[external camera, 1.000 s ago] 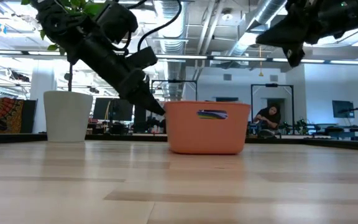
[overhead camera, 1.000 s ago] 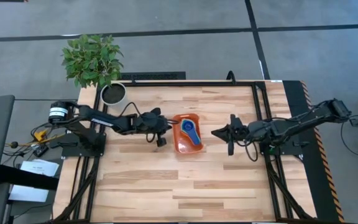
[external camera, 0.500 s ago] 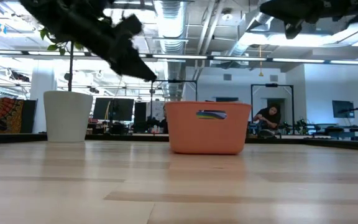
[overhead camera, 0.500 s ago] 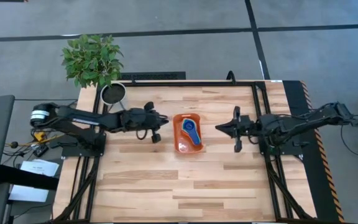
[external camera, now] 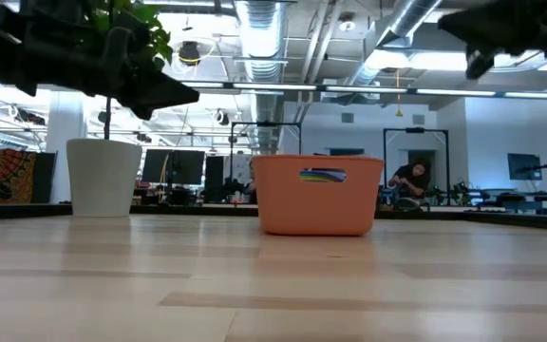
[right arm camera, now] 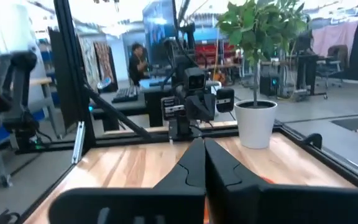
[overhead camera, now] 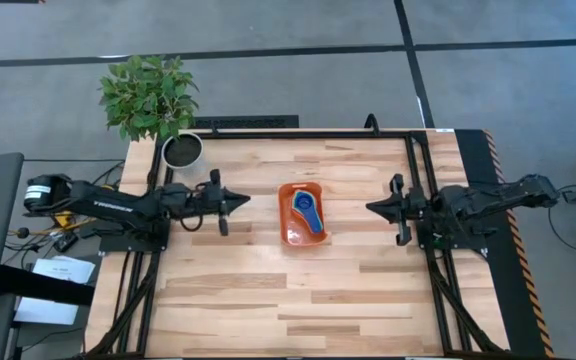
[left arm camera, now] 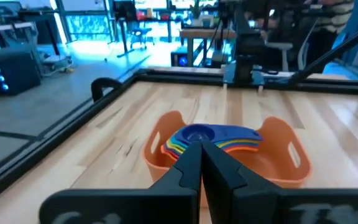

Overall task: Nest measuring cups in basket
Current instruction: Return to Home Position

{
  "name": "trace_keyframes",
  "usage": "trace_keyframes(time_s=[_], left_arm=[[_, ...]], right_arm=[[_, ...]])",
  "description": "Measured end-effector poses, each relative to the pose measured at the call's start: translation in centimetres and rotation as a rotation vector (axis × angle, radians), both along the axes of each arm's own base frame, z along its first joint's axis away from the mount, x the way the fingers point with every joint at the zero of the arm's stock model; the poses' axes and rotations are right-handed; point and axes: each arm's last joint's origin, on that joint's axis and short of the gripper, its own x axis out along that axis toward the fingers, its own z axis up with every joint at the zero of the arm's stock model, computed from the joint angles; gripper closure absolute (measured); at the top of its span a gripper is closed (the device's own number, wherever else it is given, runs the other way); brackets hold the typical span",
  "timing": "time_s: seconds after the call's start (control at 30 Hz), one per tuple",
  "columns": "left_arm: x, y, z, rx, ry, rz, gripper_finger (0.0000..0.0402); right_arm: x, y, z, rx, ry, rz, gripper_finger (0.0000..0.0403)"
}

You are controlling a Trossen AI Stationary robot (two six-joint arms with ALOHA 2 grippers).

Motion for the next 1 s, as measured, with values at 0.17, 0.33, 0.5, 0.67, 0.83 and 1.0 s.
trace_keyframes(time_s=[0.17,0.33,0.5,0.67,0.83,1.0], left_arm=[[-0.8,-0.1,-0.3,0.005,-0.060,0.002,0.0401],[-2.0,-0.1,1.1,0.045,-0.115,0.020,0.0401],[-4.3,0.0,1.7,0.032,-0.063,0.040,0.0401],[-6.5,-0.1,1.7,-0.009,-0.036,0.054,0.0401],[-7.7,-0.3,1.7,-0.015,-0.036,0.054,0.0402],[-8.3,-0.3,1.5,-0.007,-0.014,0.049,0.0402]], right_arm=[[0.0,-0.2,-2.3,0.025,-0.019,-0.016,0.0395],[-0.1,-0.6,-2.6,0.043,0.010,-0.023,0.0390],[-1.1,-1.1,-2.7,0.040,0.017,-0.039,0.0398],[-2.3,-1.4,-2.8,0.060,0.003,-0.055,0.0389],[-3.0,-1.4,-3.2,0.077,0.029,-0.050,0.0397],[-2.9,-1.2,-3.7,0.095,0.064,-0.026,0.0390]])
